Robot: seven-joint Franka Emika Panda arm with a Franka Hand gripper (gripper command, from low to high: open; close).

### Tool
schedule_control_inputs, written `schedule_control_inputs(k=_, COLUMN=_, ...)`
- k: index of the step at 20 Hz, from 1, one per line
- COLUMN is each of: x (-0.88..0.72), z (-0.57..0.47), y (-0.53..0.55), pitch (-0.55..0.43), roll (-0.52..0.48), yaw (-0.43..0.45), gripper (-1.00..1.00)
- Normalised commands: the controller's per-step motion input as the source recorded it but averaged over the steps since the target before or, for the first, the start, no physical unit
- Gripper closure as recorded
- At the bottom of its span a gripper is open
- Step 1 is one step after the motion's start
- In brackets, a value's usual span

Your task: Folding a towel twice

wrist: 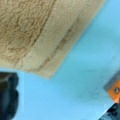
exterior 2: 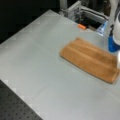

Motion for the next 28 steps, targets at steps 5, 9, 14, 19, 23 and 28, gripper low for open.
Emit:
schedule_control_inputs(k=5, x=-0.16, z=-0.09, y=0.04, pitch=-0.145, roll=0.127, yaw=-0.005, gripper=-1.0)
schedule_control_inputs(k=9, x=-0.19, z=0.09, y=0.06, pitch=-0.123, roll=0.091, yaw=0.059, gripper=-1.0)
schedule_control_inputs(k=14, x=0.02, z=0.29, y=0.08, pitch=-0.174, roll=-0.02, yaw=0.209, gripper=-1.0)
schedule_control_inputs(k=19, x=0.3, z=0.3, y=0.07, pitch=0.003, roll=-0.087, yaw=0.306, gripper=-1.0)
schedule_control_inputs(k=23, x=0.61, z=0.19, y=0.14, pitch=0.007, roll=-0.172, yaw=0.343, gripper=-1.0)
schedule_control_inputs(k=28, x=0.9, z=0.24, y=0.31, pitch=0.07, roll=-0.223, yaw=0.314, gripper=-1.0)
